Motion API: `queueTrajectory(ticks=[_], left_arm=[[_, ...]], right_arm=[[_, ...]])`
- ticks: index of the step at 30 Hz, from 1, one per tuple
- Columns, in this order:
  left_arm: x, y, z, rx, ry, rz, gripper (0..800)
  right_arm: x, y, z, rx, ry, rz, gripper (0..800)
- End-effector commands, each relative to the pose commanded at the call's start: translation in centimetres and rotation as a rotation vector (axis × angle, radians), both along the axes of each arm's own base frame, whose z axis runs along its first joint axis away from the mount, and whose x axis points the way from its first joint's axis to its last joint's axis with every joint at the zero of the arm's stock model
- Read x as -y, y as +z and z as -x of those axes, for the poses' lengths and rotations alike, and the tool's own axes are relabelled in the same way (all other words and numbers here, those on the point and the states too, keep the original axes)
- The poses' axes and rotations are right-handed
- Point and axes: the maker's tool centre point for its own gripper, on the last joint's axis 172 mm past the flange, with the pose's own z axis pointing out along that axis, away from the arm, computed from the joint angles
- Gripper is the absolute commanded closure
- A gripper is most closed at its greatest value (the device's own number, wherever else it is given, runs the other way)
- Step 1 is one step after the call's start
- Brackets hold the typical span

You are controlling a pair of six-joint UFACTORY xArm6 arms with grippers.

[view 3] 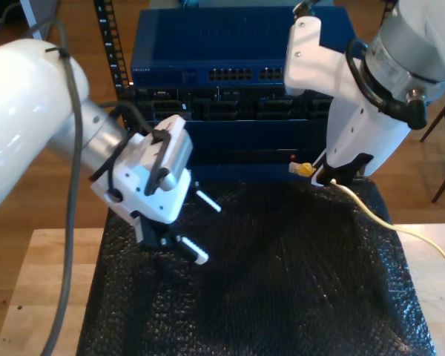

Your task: Grab the cable and plug it in

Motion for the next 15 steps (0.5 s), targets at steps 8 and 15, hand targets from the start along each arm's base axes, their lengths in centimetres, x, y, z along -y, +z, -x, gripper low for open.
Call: queueTrajectory(ticks=[8, 15], left_arm=[[1.2, 2.1, -1.8, 0.022, 0.030, 0.056, 1], [2.7, 3.5, -2.6, 0.021, 0.036, 0.088, 1]], right_arm=[[-0.9, 0.4, 0.3, -0.012, -0.003, -0.041, 794], [-1.2, 0.9, 0.5, -0.020, 0.000, -0.055, 794]])
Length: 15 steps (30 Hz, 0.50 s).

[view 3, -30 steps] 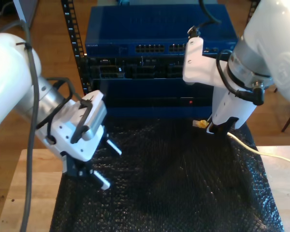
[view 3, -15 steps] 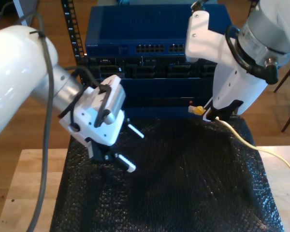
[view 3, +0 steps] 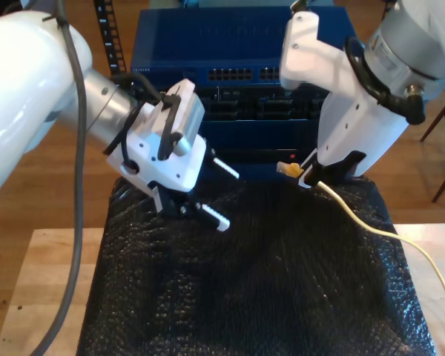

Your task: Grab the cable and plug it in

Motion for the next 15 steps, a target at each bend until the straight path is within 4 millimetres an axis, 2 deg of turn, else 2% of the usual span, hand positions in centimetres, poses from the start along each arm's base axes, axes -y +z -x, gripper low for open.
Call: queueTrajectory(ticks=[5, 8, 15], left_arm=[[1.5, 0.3, 0.8, -0.017, -0.023, -0.005, 1], [1.9, 1.6, 0.2, -0.006, -0.010, 0.011, 1], [2.9, 3.0, -0.1, -0.015, 0.016, 0.071, 1]], right_arm=[[0.0, 0.0, 0.2, -0.006, 0.001, 0.002, 794], [0.0, -0.1, 0.2, -0.008, 0.001, 0.001, 794], [-0.5, 0.0, 0.4, -0.016, 0.001, -0.018, 794]])
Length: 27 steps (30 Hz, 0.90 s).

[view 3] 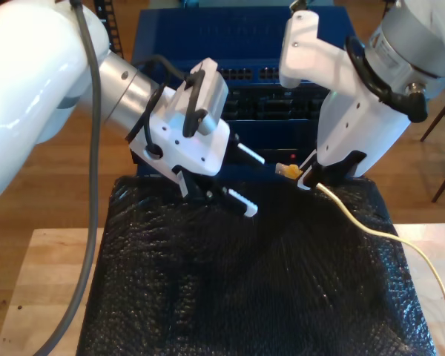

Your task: Grab the cable and plug it in

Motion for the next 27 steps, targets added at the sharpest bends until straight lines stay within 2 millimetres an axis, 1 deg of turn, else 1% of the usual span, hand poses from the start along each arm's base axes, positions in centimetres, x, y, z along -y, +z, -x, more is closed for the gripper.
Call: queueTrajectory(ticks=[9, 15, 24, 27], left_arm=[[-0.1, 0.3, -0.1, 0.001, 0.008, 0.004, 1], [0.9, 1.8, -0.3, -0.006, 0.020, 0.073, 1], [0.9, 2.1, 0.0, -0.009, 0.011, 0.079, 7], [0.9, 2.9, 0.5, 0.008, 0.002, 0.085, 8]], right_arm=[[-0.5, 0.2, 0.2, -0.009, -0.002, -0.023, 794], [-0.5, 0.2, 0.1, -0.009, -0.004, -0.024, 794], [-0.8, 0.3, 0.3, -0.016, -0.004, -0.040, 794], [-0.8, 0.3, 0.3, -0.016, -0.004, -0.040, 794]])
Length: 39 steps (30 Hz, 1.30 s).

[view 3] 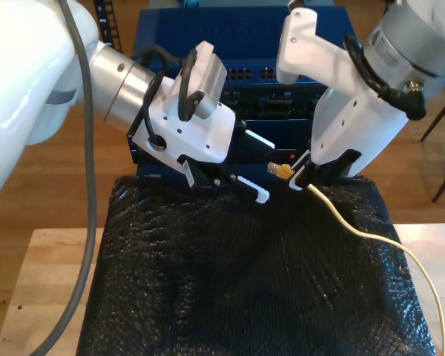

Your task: Grab the cable and plug it in

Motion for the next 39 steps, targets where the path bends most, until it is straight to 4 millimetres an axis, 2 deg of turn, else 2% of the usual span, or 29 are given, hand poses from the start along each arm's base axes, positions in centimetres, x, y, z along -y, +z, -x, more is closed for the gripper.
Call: queueTrajectory(ticks=[6, 13, 21, 28, 39], left_arm=[[0.0, 0.1, 0.1, 0.001, -0.001, 0.002, 7], [-1.0, 0.1, -0.7, -0.002, 0.029, 0.005, 7], [-0.5, 1.1, -0.9, -0.005, 0.039, 0.050, 8], [-0.4, 1.1, -0.6, -0.009, 0.031, 0.051, 9], [-0.4, 0.9, -0.6, -0.004, 0.027, 0.053, 29]], right_arm=[[0.1, 0.1, -0.2, -0.002, -0.003, -0.016, 794], [0.4, 0.0, -0.3, -0.005, -0.013, -0.018, 794], [0.1, 0.1, -0.4, -0.012, -0.015, -0.029, 794], [0.2, 0.0, -0.7, -0.012, -0.020, -0.030, 794], [-0.9, 0.2, -1.5, -0.032, -0.022, -0.057, 794]])
